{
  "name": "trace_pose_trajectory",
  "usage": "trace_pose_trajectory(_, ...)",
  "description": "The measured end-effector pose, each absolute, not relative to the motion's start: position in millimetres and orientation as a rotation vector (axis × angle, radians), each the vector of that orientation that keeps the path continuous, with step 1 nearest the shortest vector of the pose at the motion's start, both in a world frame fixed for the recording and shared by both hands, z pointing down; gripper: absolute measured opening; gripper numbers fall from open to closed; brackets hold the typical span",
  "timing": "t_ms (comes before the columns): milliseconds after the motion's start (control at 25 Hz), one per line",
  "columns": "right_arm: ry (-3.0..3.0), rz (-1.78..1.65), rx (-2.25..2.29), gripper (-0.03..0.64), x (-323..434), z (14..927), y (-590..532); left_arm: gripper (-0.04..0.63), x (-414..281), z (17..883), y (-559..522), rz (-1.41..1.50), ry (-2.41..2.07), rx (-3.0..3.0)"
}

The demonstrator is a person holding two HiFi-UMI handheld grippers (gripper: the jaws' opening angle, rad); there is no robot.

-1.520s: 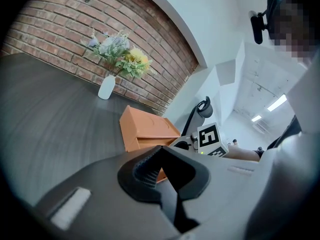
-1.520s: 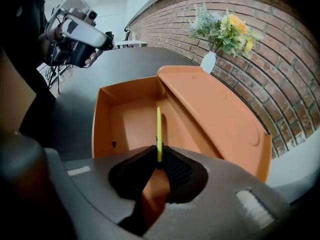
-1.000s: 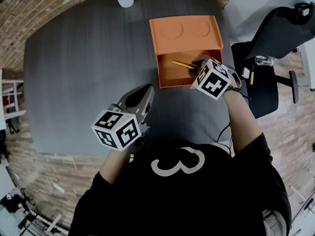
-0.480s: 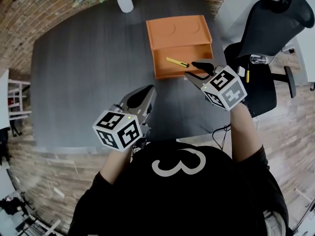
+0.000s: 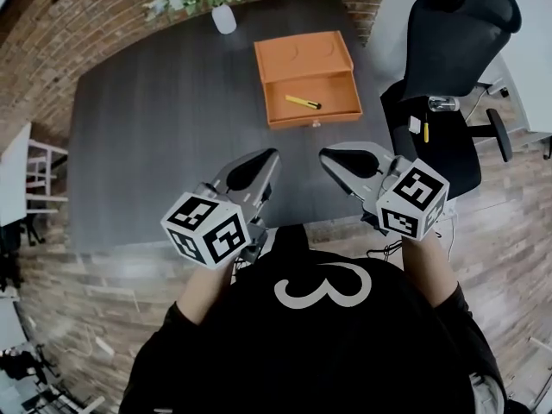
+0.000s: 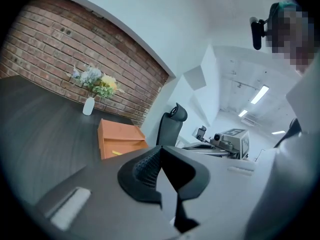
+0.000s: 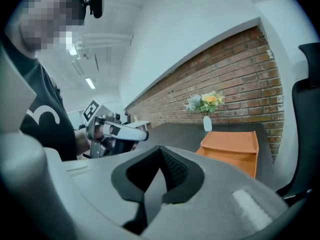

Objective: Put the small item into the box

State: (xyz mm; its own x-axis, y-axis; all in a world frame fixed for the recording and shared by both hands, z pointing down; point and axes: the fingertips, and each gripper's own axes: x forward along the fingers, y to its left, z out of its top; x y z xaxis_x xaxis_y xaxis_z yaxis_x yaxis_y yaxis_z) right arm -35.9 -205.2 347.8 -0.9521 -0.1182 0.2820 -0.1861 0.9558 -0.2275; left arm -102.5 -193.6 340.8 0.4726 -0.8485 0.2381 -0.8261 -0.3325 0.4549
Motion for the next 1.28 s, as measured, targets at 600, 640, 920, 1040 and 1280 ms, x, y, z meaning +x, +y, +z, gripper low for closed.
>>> trace_pose_trajectory(600,-2.975,0.319,0.259,0.002,5,296,-151,0.011,-50,290,-141,0.041,-1.411,2.399)
trace_pose_trajectory(640,-2.982,0.32,0.263,0.002,6,293,-150,0.011,-48,289,-139,0.042,-1.407,2.405)
trace_pose_trajectory(920,-3.001,0.3,0.277,0.002,9,284,-140,0.011,-41,283,-128,0.037,-1.399,2.429)
trace_pose_trajectory(1040,-3.006,0.278,0.277,0.002,11,282,-136,0.011,-38,280,-124,0.03,-1.399,2.441)
trace_pose_trajectory(1280,-3.006,0.255,0.283,0.002,15,278,-131,0.011,-34,274,-118,0.019,-1.4,2.457)
